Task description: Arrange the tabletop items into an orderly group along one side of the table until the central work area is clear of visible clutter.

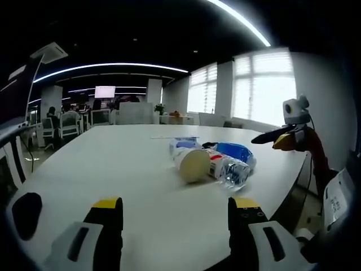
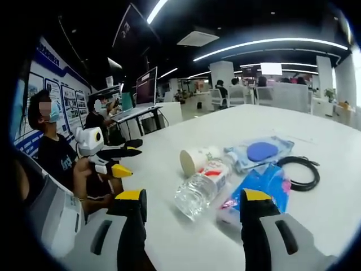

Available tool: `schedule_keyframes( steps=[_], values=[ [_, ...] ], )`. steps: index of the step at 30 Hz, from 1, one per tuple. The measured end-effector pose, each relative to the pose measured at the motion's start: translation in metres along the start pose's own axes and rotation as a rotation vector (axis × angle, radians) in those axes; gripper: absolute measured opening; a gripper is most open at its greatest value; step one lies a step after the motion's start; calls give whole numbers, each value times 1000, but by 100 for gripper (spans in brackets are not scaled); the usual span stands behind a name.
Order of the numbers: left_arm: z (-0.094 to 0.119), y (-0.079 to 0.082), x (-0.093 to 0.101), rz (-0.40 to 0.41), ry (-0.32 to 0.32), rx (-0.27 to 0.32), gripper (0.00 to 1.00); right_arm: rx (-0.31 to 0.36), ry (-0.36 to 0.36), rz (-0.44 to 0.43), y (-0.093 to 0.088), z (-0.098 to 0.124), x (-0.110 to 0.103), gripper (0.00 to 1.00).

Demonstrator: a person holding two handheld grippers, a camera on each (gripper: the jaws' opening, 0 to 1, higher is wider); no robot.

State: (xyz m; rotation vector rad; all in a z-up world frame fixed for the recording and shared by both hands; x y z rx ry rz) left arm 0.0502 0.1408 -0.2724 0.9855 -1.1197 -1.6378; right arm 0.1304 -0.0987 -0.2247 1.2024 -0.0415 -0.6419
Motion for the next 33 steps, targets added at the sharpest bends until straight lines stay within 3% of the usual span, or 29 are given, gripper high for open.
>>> schedule_keyframes(
  steps=[33],
  values=[
    [-3,-1,1,-1,-12,-3,75,-1,60,-47,2,-11,-3,63]
  ],
)
Point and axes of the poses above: the point that each gripper's makers call its tool centre point, and the gripper's own axes: z roughly backward along the fingers, x roughly to its right, y roughly out of its top, the point moved 3 cm from there along z, roughly backward along the fingers, and after that the axes turned 11 degrees about -z, right-handed, at the moved point
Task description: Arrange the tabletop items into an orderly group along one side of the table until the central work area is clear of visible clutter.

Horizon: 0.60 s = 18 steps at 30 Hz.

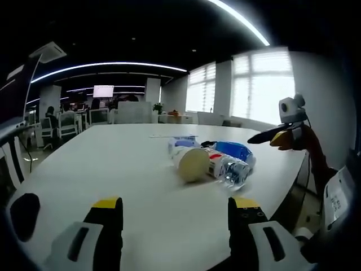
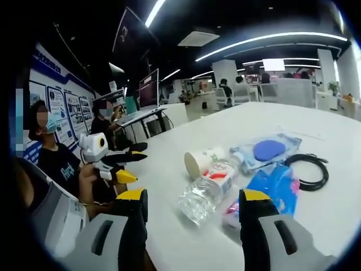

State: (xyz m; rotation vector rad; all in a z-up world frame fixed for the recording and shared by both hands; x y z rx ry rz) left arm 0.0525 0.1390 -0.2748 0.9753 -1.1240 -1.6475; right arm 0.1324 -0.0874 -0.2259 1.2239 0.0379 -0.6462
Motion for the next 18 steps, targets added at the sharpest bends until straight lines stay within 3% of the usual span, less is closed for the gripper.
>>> schedule_keyframes(
  steps=[18],
  values=[
    [-3,-1,2,1,-15,-3,75,-7,4,-14,2,-4,3,62]
  ],
)
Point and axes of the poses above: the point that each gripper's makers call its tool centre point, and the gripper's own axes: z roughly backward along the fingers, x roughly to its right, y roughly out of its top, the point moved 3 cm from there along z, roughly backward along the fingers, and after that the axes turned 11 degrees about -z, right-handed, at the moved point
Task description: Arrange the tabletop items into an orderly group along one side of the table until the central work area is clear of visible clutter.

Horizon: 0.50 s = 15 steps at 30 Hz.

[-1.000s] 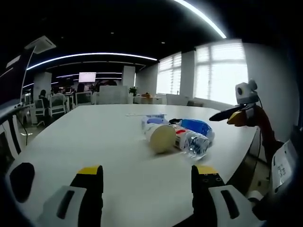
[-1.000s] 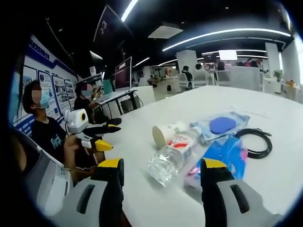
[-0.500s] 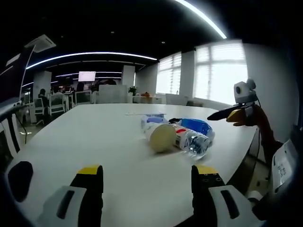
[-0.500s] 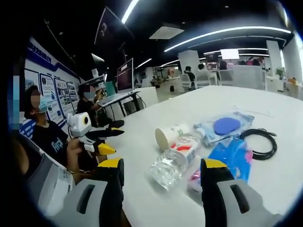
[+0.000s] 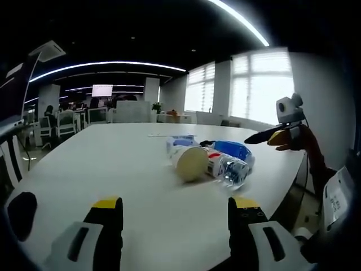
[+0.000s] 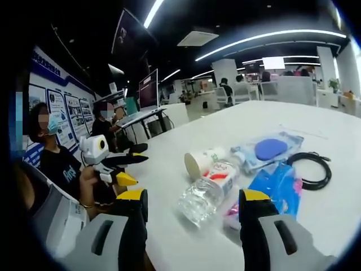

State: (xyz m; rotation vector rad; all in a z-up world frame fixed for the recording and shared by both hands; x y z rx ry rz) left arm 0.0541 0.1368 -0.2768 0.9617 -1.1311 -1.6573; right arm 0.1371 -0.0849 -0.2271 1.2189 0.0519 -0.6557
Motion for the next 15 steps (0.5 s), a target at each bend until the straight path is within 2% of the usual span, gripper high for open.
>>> schedule_keyframes(
  steps=[15],
  values=[
    [-5,1,12,50,-69,24,75,-10,12,-13,-3,-4,0,62]
  ],
)
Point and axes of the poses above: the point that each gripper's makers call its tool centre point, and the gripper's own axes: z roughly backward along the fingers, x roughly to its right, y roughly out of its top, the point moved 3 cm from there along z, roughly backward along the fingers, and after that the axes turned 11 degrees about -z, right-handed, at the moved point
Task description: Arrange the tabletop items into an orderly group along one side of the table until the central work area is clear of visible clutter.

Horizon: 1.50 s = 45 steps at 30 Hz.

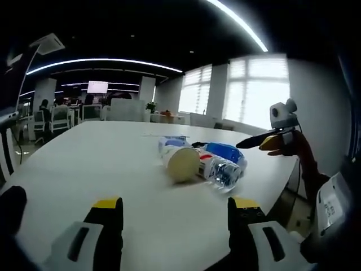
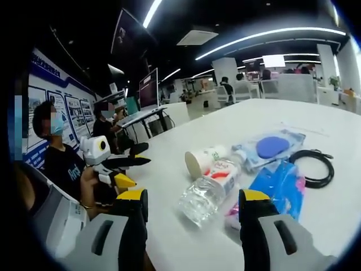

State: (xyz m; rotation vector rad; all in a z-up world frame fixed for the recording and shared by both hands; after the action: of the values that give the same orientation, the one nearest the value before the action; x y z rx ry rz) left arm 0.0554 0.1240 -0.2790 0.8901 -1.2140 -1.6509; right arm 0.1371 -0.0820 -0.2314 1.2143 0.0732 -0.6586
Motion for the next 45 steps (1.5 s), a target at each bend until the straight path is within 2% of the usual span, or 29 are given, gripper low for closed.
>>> schedule_keyframes(
  steps=[15,25,30,45],
  values=[
    [-4,0,9,56,-57,23,75,-4,-2,-5,-1,-1,3,62],
    [-5,-1,10,63,-60,19,75,3,-3,-14,1,0,4,62],
    [-5,2,11,74,-72,38,75,-2,-4,-17,1,-1,4,62],
    [-4,2,10,68,-77,29,74,-8,4,-24,4,-7,2,61]
  ],
)
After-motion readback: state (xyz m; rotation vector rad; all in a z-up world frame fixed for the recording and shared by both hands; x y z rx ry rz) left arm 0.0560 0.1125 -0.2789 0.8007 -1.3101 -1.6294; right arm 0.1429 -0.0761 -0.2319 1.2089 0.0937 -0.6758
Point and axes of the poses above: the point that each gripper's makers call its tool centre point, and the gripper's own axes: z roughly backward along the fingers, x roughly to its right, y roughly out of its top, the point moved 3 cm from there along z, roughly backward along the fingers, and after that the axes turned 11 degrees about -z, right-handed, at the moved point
